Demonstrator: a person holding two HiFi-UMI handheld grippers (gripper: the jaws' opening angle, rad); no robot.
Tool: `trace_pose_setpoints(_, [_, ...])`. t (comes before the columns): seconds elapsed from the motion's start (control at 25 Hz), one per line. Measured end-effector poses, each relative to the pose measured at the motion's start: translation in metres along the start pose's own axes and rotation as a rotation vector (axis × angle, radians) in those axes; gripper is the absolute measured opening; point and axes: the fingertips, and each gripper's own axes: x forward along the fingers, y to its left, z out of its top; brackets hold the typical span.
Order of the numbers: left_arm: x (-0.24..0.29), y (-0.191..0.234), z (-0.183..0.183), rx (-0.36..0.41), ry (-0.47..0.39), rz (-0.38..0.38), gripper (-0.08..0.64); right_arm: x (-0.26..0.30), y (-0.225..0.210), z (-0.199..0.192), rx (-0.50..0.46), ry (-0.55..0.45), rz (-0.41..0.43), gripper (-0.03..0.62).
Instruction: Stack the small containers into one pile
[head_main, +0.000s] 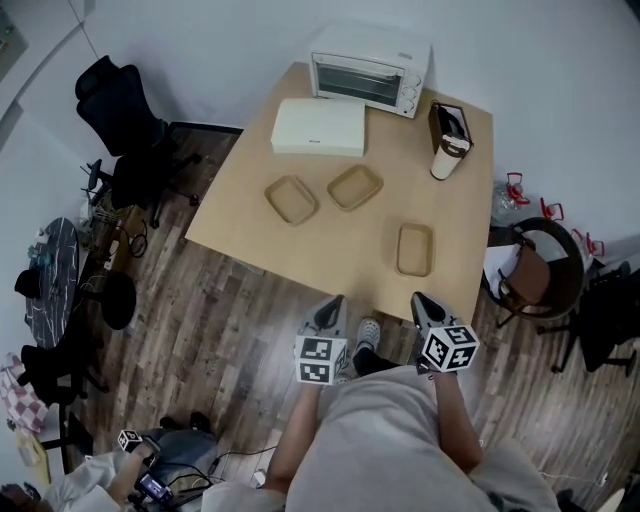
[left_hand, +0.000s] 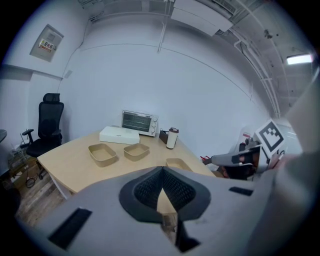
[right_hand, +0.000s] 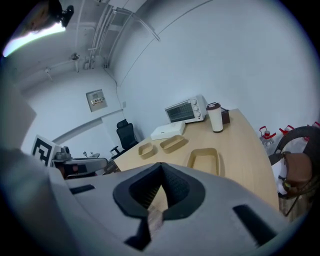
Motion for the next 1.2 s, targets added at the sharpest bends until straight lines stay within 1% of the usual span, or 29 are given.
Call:
trace_pose_setpoints(0.08, [0.016, 0.007, 0.006, 0.001, -0.008, 0.014, 0.005, 0.011, -0.019, 0.011, -0.013, 0.012, -0.033, 0.003])
trace_pose_setpoints(0.2, [0.034, 0.014, 0.013, -0.005, 0.007, 0.035, 0.005, 0.023, -0.047, 0.019, -0.017, 0.031, -0.079, 0.003])
trace_pose_setpoints(0.32, [0.048, 0.016, 0.023, 0.012, 0.025, 0.035, 0.006, 0.033, -0.075, 0.025, -0.012, 0.055, -0.120, 0.005])
trace_pose_setpoints(0.4, [0.059, 0.020, 0.030, 0.009, 0.035, 0.035, 0.006, 0.039, -0.090, 0.032, -0.017, 0.066, -0.133, 0.005])
trace_pose_setpoints(0.52, [0.075, 0.028, 0.032, -0.009, 0.048, 0.046, 0.006, 0.050, -0.104, 0.034, -0.023, 0.102, -0.117, 0.005])
trace_pose_setpoints(0.68, [0.104, 0.031, 0.027, -0.019, 0.064, 0.068, 0.006, 0.063, -0.128, 0.026, -0.039, 0.175, -0.069, 0.005])
trace_pose_setpoints(0.84, [0.129, 0.021, 0.019, -0.019, 0.100, 0.059, 0.006, 0.071, -0.147, 0.018, -0.014, 0.203, -0.054, 0.005])
trace_pose_setpoints(0.96, [0.152, 0.007, 0.012, -0.008, 0.133, 0.034, 0.006, 0.078, -0.160, 0.015, 0.007, 0.223, -0.050, 0.006])
trace_pose_setpoints(1.04, [0.169, -0.004, 0.003, 0.017, 0.161, 0.006, 0.006, 0.081, -0.164, 0.012, 0.011, 0.236, -0.041, 0.006])
trace_pose_setpoints(1.2, [0.206, -0.019, -0.008, 0.111, 0.223, -0.046, 0.008, 0.083, -0.169, 0.013, 0.026, 0.236, -0.035, 0.006])
